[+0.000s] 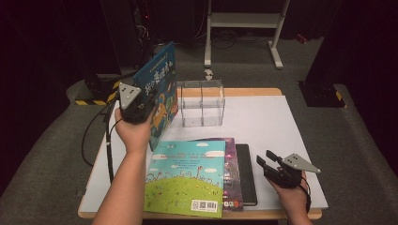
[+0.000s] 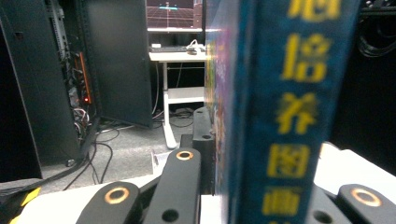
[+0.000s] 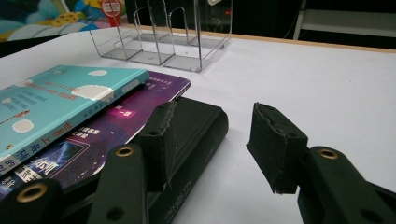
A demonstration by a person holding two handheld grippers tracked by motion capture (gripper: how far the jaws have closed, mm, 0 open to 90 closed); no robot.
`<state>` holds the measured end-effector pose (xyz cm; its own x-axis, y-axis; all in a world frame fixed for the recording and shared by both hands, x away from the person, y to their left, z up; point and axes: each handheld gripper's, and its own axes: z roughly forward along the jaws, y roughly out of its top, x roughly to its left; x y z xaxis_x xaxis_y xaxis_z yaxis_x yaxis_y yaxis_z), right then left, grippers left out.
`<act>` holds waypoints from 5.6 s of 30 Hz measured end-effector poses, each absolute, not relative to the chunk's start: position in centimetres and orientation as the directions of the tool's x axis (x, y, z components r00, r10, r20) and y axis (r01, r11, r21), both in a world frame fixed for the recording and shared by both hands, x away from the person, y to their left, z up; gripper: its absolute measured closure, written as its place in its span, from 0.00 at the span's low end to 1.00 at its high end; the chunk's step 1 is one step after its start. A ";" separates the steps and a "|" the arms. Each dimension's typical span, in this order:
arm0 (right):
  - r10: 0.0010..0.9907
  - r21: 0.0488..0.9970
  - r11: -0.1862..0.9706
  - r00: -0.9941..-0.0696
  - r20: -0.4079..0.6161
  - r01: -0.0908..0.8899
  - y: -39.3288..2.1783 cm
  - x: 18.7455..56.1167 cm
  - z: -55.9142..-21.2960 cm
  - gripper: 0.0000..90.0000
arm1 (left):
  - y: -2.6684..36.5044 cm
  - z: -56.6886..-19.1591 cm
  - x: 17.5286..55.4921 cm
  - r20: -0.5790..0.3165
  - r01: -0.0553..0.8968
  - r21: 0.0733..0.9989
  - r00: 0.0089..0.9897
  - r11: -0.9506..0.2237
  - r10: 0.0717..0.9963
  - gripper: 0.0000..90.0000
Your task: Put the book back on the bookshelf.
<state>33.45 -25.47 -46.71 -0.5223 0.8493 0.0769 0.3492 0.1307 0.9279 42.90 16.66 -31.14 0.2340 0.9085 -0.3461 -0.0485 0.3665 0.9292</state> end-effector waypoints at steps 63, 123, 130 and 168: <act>0.833 0.927 0.151 -0.549 0.067 0.342 -24.6 32.8 -46.7 0.57 | 15.0 -36.5 48.0 -0.311 -0.047 0.947 0.128 0.319 0.942 0.92; 0.827 0.923 0.159 -0.557 0.069 0.350 -24.4 32.8 -46.8 0.57 | 15.2 -38.5 47.7 -0.246 -0.042 0.967 0.105 0.251 0.964 0.86; 0.827 0.921 0.166 -0.558 0.065 0.352 -24.2 32.8 -46.9 0.57 | 15.1 -38.7 47.4 -0.189 -0.050 0.980 0.083 0.194 0.978 0.87; 0.825 0.920 0.171 -0.561 0.063 0.354 -24.1 32.7 -47.1 0.57 | 15.2 -38.9 47.3 -0.187 -0.080 0.979 -0.014 0.185 0.982 0.87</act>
<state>32.74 -24.11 -47.06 -0.5612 0.8253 0.0628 0.3539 0.1706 0.9196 47.34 15.20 -38.88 -0.0141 0.9823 -0.1868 -0.0799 0.1851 0.9795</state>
